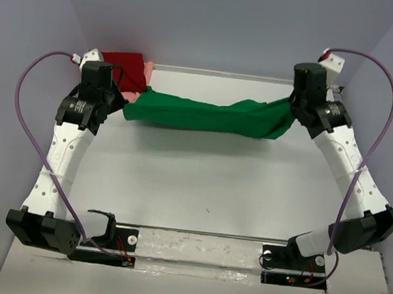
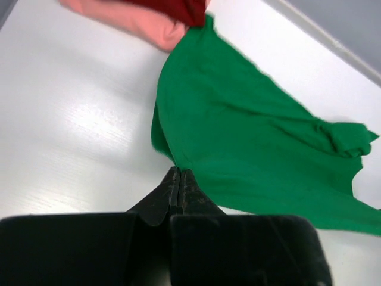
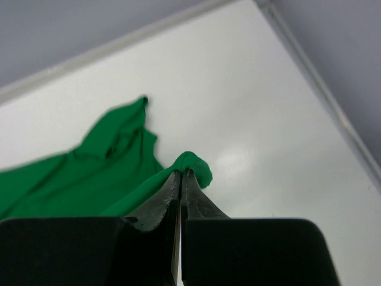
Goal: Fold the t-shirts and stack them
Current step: Flatten out the tshirt
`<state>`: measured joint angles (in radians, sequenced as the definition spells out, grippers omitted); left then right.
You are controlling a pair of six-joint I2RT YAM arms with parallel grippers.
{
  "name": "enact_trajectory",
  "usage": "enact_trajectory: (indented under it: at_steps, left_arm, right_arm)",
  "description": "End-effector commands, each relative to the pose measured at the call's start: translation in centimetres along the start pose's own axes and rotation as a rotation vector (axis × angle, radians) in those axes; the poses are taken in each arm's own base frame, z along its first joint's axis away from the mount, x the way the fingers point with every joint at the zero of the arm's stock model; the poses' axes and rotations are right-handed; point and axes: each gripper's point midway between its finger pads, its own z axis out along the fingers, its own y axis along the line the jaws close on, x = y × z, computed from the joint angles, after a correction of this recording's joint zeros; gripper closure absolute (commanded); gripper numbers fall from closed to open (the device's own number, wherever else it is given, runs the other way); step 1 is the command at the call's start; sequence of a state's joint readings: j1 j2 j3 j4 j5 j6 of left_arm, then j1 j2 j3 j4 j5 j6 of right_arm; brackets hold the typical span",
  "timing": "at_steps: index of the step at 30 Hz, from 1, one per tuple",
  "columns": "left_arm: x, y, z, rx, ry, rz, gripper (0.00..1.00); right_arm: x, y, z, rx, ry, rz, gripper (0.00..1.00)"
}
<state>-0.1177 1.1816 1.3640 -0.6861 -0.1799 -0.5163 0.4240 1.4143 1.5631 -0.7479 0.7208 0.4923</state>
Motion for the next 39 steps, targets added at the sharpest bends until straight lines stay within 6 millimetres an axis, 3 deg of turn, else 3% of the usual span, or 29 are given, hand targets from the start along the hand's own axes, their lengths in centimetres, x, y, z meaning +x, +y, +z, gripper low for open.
enact_trajectory:
  at_steps: [1, 3, 4, 5, 6, 7, 8, 11, 15, 16, 19, 20, 25, 27, 29, 32, 33, 34, 35, 36, 37, 38, 39]
  left_arm:
    - [-6.3, -2.5, -3.8, 0.080, -0.156, 0.028, 1.00]
    - [-8.7, -3.5, -6.0, 0.128, -0.232, 0.074, 1.00]
    - [-11.4, -4.5, -8.8, 0.187, -0.333, 0.104, 1.00]
    - [-12.4, -5.2, -9.7, 0.221, -0.369, 0.096, 1.00]
    - [-13.8, -5.4, -11.9, 0.254, -0.447, 0.140, 1.00]
    - [-14.8, -5.9, -13.4, 0.287, -0.500, 0.150, 1.00]
    - [-16.6, -6.2, -16.0, 0.322, -0.590, 0.136, 1.00]
    - [-19.0, -7.2, -19.6, 0.387, -0.709, 0.142, 1.00]
    - [-20.7, -8.3, -22.8, 0.451, -0.774, 0.155, 1.00]
    - [-20.8, -8.6, -23.4, 0.473, -0.779, 0.165, 1.00]
    - [-20.9, -9.3, -25.3, 0.517, -0.804, 0.188, 1.00]
    - [-20.8, -9.3, -26.5, 0.537, -0.820, 0.196, 1.00]
    - [-20.9, -9.0, -29.4, 0.578, -0.859, 0.189, 1.00]
    - [-21.1, -9.3, -29.3, 0.582, -0.856, 0.194, 1.00]
    - [-21.5, -9.7, -27.8, 0.553, -0.831, 0.188, 1.00]
    - [-21.9, -10.6, -25.4, 0.523, -0.792, 0.192, 1.00]
    - [-22.1, -11.4, -23.1, 0.505, -0.757, 0.203, 1.00]
    - [-22.1, -11.8, -22.0, 0.497, -0.742, 0.212, 1.00]
    - [-22.4, -12.4, -19.9, 0.473, -0.721, 0.224, 1.00]
    - [-22.6, -12.7, -19.0, 0.458, -0.713, 0.229, 1.00]
    - [-22.8, -12.9, -18.0, 0.444, -0.706, 0.233, 1.00]
    - [-23.1, -13.5, -16.2, 0.420, -0.688, 0.242, 1.00]
    - [-23.2, -13.6, -15.8, 0.413, -0.682, 0.243, 1.00]
  right_arm:
    - [-12.7, -2.8, -1.2, 0.044, -0.257, -0.050, 1.00]
    - [-16.0, -2.5, -2.5, 0.005, -0.324, -0.073, 1.00]
    - [-19.3, -2.7, -4.5, -0.007, -0.402, -0.082, 1.00]
    - [-20.8, -2.9, -5.7, -0.022, -0.438, -0.103, 1.00]
    - [-23.4, -3.3, -7.9, -0.040, -0.512, -0.088, 1.00]
    - [-23.5, -3.2, -7.9, -0.049, -0.517, -0.087, 1.00]
    - [-25.4, -2.9, -9.9, -0.108, -0.573, -0.095, 1.00]
    - [-27.8, -3.0, -13.2, -0.181, -0.658, -0.088, 1.00]
    - [-29.4, -4.2, -17.1, -0.239, -0.749, -0.096, 1.00]
    - [-29.8, -5.0, -19.3, -0.260, -0.793, -0.105, 1.00]
    - [-30.0, -6.4, -21.7, -0.266, -0.835, -0.111, 1.00]
    - [-30.1, -7.3, -23.5, -0.281, -0.858, -0.096, 1.00]
    - [-30.2, -10.2, -27.6, -0.305, -0.920, -0.063, 1.00]
    - [-30.4, -10.4, -28.2, -0.315, -0.933, -0.057, 1.00]
    - [-30.7, -9.9, -27.8, -0.311, -0.934, -0.069, 1.00]
    - [-30.8, -7.2, -24.4, -0.286, -0.887, -0.118, 1.00]
    - [-30.9, -6.5, -23.3, -0.273, -0.873, -0.136, 1.00]
    - [-30.7, -4.4, -20.7, -0.266, -0.837, -0.166, 1.00]
    - [-31.4, -3.9, -20.3, -0.255, -0.853, -0.169, 1.00]
    - [-31.6, -3.0, -19.5, -0.256, -0.853, -0.187, 1.00]
    - [-31.4, -1.0, -17.1, -0.255, -0.830, -0.220, 1.00]
    - [-32.2, -0.8, -17.2, -0.248, -0.857, -0.217, 1.00]
    - [-32.3, -0.2, -16.6, -0.249, -0.856, -0.224, 1.00]
